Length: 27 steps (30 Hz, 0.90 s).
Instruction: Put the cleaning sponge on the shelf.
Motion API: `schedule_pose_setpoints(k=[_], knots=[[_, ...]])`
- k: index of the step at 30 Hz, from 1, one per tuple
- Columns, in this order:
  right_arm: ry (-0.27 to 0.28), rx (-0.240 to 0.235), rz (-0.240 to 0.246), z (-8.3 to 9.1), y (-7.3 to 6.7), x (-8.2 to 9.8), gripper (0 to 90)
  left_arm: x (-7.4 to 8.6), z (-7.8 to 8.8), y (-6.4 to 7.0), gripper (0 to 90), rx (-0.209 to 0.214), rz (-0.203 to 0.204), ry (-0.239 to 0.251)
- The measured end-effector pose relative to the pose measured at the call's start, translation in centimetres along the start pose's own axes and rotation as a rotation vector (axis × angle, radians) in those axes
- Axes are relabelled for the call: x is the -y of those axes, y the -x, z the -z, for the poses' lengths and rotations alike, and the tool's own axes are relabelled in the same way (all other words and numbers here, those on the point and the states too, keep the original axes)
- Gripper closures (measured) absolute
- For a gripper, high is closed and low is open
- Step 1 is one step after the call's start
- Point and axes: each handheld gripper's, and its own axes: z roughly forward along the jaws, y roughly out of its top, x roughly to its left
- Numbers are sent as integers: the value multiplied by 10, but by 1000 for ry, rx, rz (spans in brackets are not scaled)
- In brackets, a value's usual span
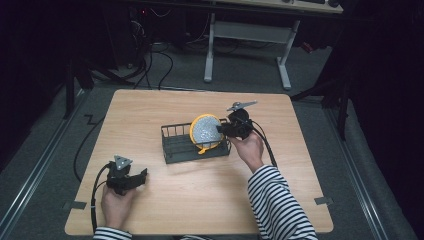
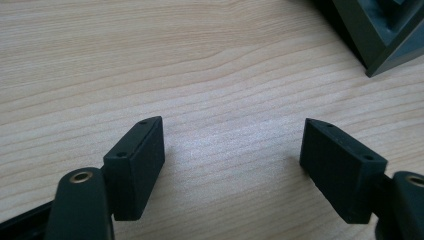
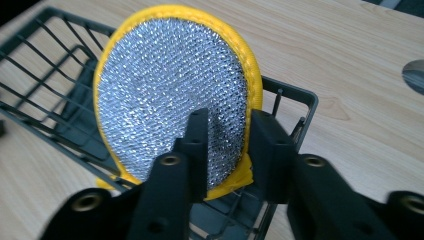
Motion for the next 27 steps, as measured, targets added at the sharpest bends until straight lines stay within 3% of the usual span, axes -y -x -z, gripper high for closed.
schedule_pose_setpoints(k=[9,16,22,27], knots=[[51,10,-8,25,9,12,566,0,0,0,265,-1,-1,0],[119,67,-26,47,21,36,556,0,0,0,265,-1,-1,-1],[133,84,-69,64,34,54,544,0,0,0,267,-3,-1,0],[129,105,-70,76,39,63,537,0,0,0,268,-4,-1,-1]])
